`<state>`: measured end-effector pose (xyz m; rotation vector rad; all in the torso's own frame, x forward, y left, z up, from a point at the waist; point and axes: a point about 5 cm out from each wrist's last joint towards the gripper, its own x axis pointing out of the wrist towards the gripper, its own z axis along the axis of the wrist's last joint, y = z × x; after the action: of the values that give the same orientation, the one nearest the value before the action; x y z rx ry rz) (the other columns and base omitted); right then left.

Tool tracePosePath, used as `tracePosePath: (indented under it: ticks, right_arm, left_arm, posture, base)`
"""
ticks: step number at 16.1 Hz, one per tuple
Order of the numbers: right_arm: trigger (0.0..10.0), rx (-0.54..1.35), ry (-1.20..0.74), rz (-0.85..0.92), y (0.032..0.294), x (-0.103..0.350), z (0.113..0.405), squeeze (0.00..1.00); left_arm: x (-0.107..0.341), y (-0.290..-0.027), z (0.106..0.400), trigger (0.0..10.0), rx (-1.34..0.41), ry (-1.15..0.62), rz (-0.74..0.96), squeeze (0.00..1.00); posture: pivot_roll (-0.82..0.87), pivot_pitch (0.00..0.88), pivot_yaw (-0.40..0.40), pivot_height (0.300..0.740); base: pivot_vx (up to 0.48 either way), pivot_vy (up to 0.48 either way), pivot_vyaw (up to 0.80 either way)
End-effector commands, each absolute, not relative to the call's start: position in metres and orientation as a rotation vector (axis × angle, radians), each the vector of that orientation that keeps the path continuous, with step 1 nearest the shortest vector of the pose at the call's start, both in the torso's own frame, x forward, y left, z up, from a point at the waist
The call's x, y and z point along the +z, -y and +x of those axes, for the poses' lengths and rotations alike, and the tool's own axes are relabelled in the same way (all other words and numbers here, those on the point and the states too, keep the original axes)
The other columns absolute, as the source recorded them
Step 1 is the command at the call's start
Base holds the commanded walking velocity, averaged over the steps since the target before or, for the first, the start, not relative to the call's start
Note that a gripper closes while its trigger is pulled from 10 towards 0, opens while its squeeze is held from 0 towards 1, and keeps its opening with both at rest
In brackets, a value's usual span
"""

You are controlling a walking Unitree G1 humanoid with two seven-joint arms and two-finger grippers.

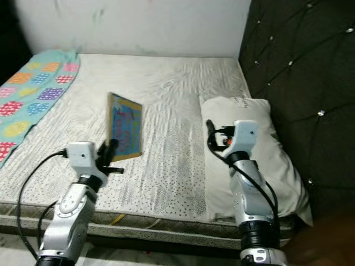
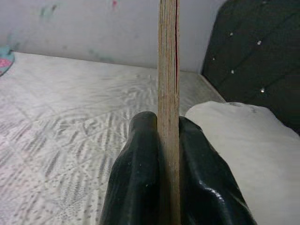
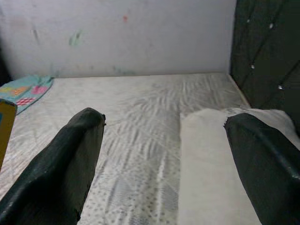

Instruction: Clean up the room

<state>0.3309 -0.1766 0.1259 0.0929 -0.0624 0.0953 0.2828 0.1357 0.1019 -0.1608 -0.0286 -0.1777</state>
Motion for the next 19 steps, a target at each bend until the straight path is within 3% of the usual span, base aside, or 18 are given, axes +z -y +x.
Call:
tracePosePath:
  ticks: [1,4,19]
  right_arm:
    - [10.0,0.106,0.077,0.098,0.1733,0.1302,0.3336,0.00]
    - [10.0,0.100,0.077,0.099,0.1740,0.1293,0.3328,0.00]
    - [10.0,0.094,0.080,0.100,0.1741,0.1297,0.3336,0.00]
  left_arm:
    - [0.1129,-0.1382,0.2862,10.0,-0.181,0.076,-0.141,0.00]
    - [0.1134,-0.1385,0.2871,10.0,-0.180,0.078,-0.141,0.00]
    - [0.1134,-0.1395,0.2882,10.0,-0.176,0.077,-0.142,0.00]
  posture:
    - [-0.05,0.000,0.021,0.740]
    - [-0.05,0.000,0.023,0.740]
    - [-0.05,0.000,0.027,0.740]
  base:
    - [0.000,0.000,0.00]
    - [0.000,-0.166,0.00]
    - [0.000,-0.447,0.00]
